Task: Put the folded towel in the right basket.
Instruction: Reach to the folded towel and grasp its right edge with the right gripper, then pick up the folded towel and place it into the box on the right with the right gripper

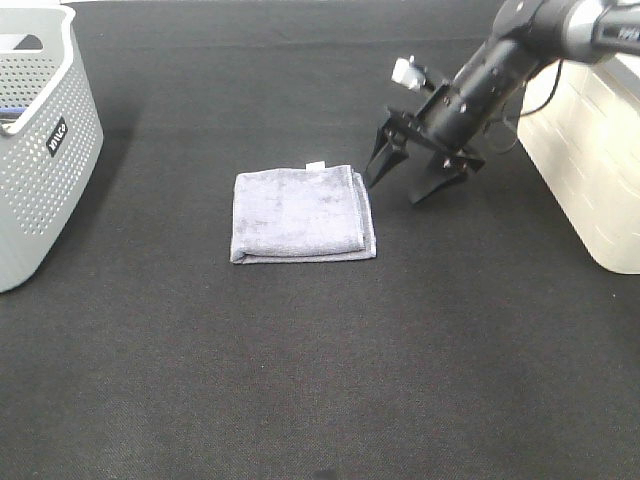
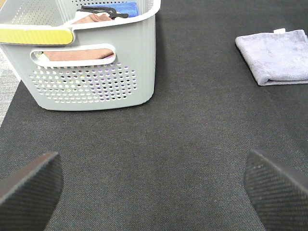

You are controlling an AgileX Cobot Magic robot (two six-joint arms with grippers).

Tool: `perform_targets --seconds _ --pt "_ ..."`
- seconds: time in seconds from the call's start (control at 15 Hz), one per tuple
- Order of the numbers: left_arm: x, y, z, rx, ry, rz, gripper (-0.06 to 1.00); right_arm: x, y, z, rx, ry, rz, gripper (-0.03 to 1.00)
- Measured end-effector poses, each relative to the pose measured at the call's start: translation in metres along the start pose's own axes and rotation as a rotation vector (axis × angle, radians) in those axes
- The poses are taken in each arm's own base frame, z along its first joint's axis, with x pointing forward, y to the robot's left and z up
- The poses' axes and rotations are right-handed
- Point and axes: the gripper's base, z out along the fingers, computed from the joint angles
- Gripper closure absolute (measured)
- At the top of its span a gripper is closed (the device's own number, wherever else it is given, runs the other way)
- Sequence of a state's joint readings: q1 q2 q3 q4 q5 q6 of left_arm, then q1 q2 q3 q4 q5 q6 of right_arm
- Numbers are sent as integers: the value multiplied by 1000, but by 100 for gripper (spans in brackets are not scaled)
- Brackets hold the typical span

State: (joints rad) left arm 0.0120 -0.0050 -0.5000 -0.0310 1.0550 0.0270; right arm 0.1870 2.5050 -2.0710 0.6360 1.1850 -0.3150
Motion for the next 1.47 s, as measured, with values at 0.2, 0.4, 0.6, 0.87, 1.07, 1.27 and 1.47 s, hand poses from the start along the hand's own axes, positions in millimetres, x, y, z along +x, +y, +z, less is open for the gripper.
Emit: perform_targets --seconds 0.2,0.4,0.6,0.87,1.07,1.27,1.47 --pt "0 0 0 0 0 0 -3 1 -10 17 -19 3 21 22" --pt "0 0 0 0 0 0 -3 -2 -9 23 -69 -27 15 22" --pt "0 0 0 0 0 0 -3 -3 -4 33 -129 -33 18 23" --pt "0 0 0 0 0 0 -3 -2 16 54 -131 -33 -10 43" --pt "0 0 0 0 0 0 -3 -2 12 58 -104 -37 -8 81" --pt "0 0 0 0 0 0 -3 -4 14 53 -93 -45 -21 90" --pt "0 0 0 0 0 0 -3 -11 41 8 -59 -116 -111 90"
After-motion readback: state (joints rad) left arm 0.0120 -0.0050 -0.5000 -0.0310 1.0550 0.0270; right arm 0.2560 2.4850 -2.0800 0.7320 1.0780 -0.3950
